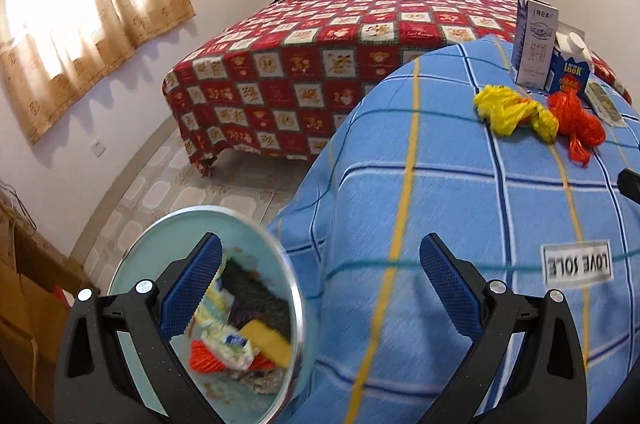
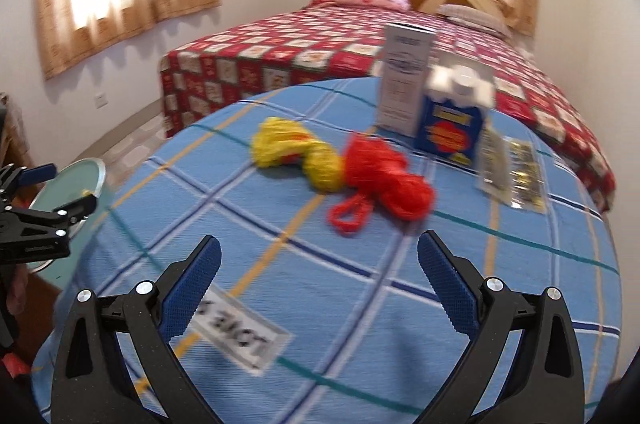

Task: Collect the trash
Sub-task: 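Move both open tools from the bin back over the table, then grasp the yellow plastic bag with the left tool while the right grasps the red bag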

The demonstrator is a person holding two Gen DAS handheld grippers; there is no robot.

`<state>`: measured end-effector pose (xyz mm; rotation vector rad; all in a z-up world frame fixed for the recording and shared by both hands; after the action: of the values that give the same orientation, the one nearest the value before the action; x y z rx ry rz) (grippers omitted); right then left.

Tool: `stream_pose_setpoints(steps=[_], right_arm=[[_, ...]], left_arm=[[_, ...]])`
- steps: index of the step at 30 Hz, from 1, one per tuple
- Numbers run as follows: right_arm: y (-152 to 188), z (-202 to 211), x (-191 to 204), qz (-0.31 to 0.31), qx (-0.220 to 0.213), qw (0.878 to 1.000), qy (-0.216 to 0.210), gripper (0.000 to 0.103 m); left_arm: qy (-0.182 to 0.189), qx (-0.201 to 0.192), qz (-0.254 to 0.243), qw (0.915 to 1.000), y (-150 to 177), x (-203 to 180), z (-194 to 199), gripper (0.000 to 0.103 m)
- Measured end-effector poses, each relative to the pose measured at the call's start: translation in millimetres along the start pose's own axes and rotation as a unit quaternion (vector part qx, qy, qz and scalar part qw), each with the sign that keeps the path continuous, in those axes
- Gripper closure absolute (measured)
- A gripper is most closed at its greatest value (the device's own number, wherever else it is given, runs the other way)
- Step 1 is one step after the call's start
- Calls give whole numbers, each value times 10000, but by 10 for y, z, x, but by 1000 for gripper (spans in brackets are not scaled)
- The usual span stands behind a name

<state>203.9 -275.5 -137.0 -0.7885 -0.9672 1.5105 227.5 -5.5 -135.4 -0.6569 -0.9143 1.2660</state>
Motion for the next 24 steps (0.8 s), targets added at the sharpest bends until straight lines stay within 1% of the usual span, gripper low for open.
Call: stream_pose_setpoints(steps=[7,12,13,14,16,18,21,24], right_arm=[[20,-35,-410,-282,28,9983,508,7],[-34,-143,-710,-683,23,9939,870,7],[-50,-164,-747,-758,20,9931,890,9],[-57,-176,-767,-792,21,9928,896,15],[-110,-242,-815,-915,35,9919,875,23],[-141,-293,-827,-880,45,9923,870,23],[-174,-410,-794,-824,108,9932,812,25],[-149,-572,-790,-895,344,9929,710,34]], left_arm=[[9,-27,2,10000,-146,-208,-206,6],[-2,-6,103,9999,-288,-321,-420,6],[-14,6,106,9999,-315,-341,-462,6],[-28,-1,95,10000,-349,-366,-503,6],[-31,-51,53,10000,-417,-424,-571,6],[-36,-75,47,10000,-462,-459,-630,6],[-39,-73,174,9998,-535,-470,-740,6],[-15,-80,312,9995,-610,-489,-835,6]])
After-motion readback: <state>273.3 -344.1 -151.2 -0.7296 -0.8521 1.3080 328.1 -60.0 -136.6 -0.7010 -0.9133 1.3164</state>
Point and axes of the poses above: each gripper's, at about its wrist camera, not at the fingertips, and z roughly against the way its jaws point, x to its left, y to its underside, the point moved 2 cm from there along -z, roughly the way its jaws point, and after that the axes turned 15 degrees about -x, right-handed, at the moved point
